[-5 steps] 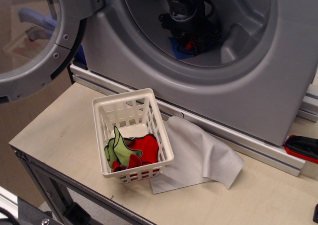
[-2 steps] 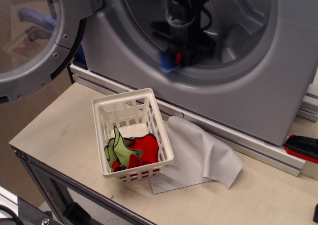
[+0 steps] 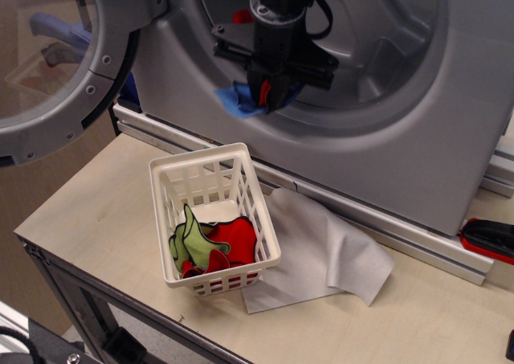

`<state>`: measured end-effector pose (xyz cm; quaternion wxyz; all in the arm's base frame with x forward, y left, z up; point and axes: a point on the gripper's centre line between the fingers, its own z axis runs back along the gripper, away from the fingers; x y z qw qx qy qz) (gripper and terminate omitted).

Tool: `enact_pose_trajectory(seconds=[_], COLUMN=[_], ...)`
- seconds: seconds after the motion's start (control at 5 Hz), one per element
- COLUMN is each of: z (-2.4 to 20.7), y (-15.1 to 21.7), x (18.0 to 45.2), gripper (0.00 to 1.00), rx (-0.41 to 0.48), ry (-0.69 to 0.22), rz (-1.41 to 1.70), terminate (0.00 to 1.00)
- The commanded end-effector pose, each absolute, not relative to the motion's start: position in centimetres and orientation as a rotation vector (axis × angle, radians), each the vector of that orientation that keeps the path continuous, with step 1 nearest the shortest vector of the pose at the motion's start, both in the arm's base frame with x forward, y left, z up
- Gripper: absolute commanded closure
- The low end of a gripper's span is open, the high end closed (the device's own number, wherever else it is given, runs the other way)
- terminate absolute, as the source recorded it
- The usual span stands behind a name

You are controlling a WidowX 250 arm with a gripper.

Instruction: Take clothes out of laundry machine

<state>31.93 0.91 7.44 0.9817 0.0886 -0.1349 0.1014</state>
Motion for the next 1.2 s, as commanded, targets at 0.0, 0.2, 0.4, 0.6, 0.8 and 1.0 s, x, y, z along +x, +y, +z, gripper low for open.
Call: enact_pose_trajectory(seconds=[0.0, 0.2, 0.4, 0.6, 0.8, 1.0], z=[7.8, 5.0, 2.8, 1.2, 0.5, 0.7], y=[0.8, 1.7, 2.9, 2.5, 1.9, 2.2], x=[27.2, 26.0, 26.1, 26.5, 27.0, 28.1], gripper=[1.00, 1.00, 1.00, 0.00, 0.00, 0.00], rx=[0.132, 0.146, 0.146, 0.187, 0.249, 0.258], ry=[-0.284, -0.314, -0.331, -0.352, -0.336, -0.338], rz=[0.315, 0.326, 0.342, 0.364, 0.325, 0.318], terminate=[0.00, 0.00, 0.00, 0.00, 0.00, 0.00])
